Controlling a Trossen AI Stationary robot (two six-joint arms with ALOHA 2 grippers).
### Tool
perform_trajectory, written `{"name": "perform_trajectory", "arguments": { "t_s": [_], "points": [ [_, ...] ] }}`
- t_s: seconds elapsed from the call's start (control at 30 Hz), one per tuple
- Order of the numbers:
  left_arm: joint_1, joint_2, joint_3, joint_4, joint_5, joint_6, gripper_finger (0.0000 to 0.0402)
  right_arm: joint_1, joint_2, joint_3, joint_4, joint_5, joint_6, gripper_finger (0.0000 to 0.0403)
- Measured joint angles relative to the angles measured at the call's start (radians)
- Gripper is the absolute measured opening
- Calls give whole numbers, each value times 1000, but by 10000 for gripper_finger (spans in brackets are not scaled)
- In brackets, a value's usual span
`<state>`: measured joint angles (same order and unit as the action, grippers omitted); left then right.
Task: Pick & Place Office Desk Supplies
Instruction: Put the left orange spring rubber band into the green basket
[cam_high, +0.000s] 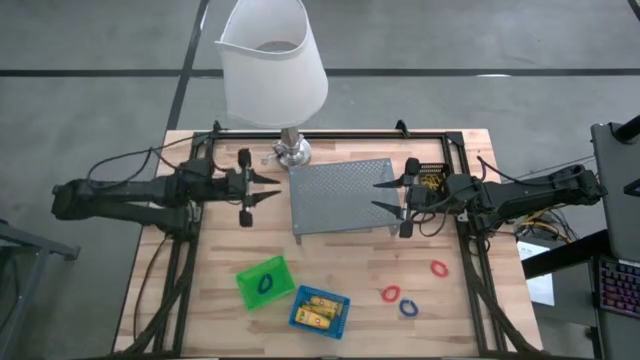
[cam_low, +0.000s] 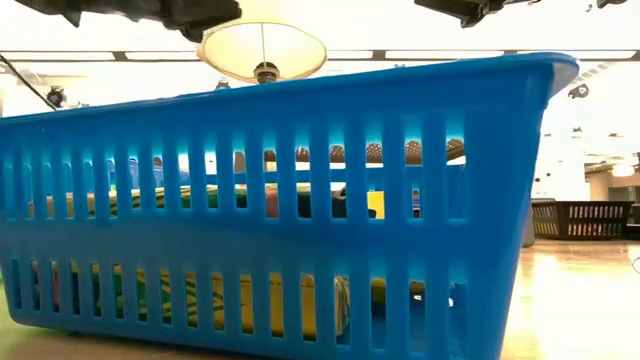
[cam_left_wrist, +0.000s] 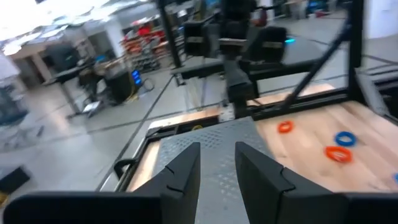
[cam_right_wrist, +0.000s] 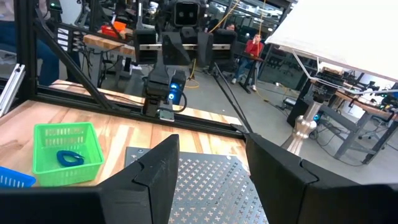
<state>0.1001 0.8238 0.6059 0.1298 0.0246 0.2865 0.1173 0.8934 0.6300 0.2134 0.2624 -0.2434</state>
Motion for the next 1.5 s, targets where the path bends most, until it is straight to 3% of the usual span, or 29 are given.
{"name": "perform_trajectory", "arguments": {
  "t_s": [0.1,0.2,0.43,0.67,1.5],
  "points": [
    [22,-72,-62,8,72,29,106,0,0,0,0,0,0,185],
    [35,-170,-169,103,75,22,106,0,0,0,0,0,0,185],
    [47,-465,-409,234,-24,-19,106,0,0,0,0,0,0,185],
    [47,-692,-479,180,-13,-22,106,0,0,0,0,0,0,185],
    [47,-717,-481,36,-13,-55,106,0,0,0,0,0,0,185]
  ]
}}
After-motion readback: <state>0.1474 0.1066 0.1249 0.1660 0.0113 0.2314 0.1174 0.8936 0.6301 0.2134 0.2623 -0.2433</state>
